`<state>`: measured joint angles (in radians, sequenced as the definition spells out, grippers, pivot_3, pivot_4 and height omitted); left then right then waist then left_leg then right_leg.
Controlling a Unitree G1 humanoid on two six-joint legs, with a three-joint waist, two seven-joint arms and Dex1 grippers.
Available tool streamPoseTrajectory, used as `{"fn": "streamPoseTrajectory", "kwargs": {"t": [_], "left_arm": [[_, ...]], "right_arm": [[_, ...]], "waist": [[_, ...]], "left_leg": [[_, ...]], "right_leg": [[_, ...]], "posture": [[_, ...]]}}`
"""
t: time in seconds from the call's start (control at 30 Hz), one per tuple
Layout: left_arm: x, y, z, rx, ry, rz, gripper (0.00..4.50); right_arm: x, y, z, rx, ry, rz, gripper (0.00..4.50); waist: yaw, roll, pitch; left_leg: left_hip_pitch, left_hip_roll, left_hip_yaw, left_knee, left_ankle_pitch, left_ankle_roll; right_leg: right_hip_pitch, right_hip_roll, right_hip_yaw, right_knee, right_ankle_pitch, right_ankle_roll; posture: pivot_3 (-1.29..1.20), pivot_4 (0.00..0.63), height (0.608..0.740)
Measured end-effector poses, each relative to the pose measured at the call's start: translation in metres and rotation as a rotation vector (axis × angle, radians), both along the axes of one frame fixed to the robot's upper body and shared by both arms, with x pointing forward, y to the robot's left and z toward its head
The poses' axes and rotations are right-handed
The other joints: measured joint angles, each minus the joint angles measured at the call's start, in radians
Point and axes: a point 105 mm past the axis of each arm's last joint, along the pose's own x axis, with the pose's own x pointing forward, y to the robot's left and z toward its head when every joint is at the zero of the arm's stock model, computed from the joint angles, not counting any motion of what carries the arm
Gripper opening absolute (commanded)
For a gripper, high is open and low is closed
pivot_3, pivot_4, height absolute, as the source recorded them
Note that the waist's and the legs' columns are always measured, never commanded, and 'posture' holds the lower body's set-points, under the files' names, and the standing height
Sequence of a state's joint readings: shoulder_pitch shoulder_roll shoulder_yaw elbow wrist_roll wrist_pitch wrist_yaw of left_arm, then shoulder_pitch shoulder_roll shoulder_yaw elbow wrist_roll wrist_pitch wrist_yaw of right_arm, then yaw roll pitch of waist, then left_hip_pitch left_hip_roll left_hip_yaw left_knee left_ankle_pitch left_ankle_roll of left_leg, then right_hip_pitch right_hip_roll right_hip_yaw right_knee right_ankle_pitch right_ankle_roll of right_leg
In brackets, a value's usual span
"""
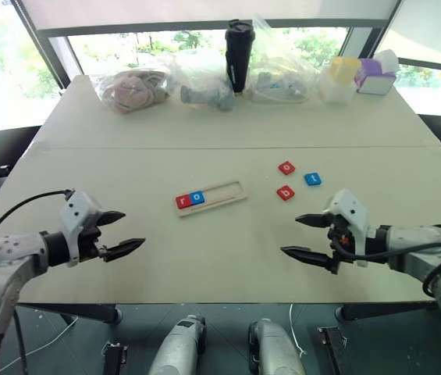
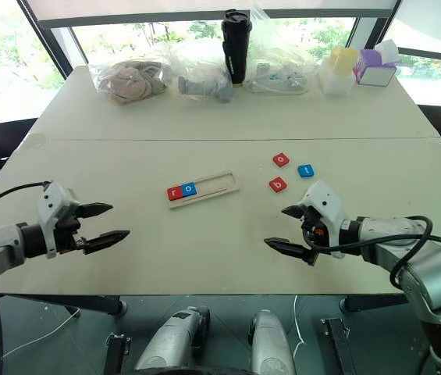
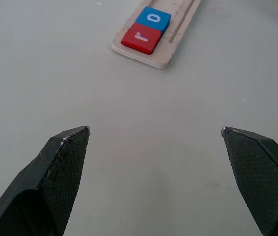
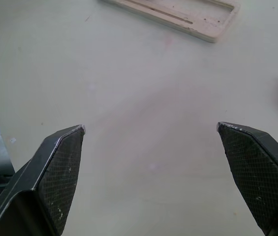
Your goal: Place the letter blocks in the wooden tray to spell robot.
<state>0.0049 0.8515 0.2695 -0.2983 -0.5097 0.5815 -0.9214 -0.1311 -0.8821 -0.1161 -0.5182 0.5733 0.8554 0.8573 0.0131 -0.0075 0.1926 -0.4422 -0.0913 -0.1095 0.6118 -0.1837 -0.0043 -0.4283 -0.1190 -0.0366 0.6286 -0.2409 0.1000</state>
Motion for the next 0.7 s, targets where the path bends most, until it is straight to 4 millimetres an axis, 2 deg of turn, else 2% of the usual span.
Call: {"fn": "streamPoseTrajectory", "kwargs": {"t": [0.53,0.7], "left_arm": [[0.005,0.000,0.004,0.009,-0.012,0.008,4.50],[0.018,0.005,0.013,0.055,-0.048,-0.022,4.50]], "right_arm": [[0.002,0.001,-0.002,-0.007,-0.004,0.004,4.46],[0.004,-0.001,0.000,-0.018,-0.006,-0.002,4.46]], "waist": [[0.000,0.000,0.000],[0.001,0.000,0.000]], "left_leg": [[0.000,0.000,0.000,0.001,0.001,0.001],[0.000,0.000,0.000,0.001,0.001,0.001]], "right_leg": [[0.000,0.000,0.000,0.000,0.000,0.000],[0.000,0.001,0.000,0.001,0.000,0.000]], "posture": [[0.00,0.150,0.740],[0.00,0.150,0.740]]}}
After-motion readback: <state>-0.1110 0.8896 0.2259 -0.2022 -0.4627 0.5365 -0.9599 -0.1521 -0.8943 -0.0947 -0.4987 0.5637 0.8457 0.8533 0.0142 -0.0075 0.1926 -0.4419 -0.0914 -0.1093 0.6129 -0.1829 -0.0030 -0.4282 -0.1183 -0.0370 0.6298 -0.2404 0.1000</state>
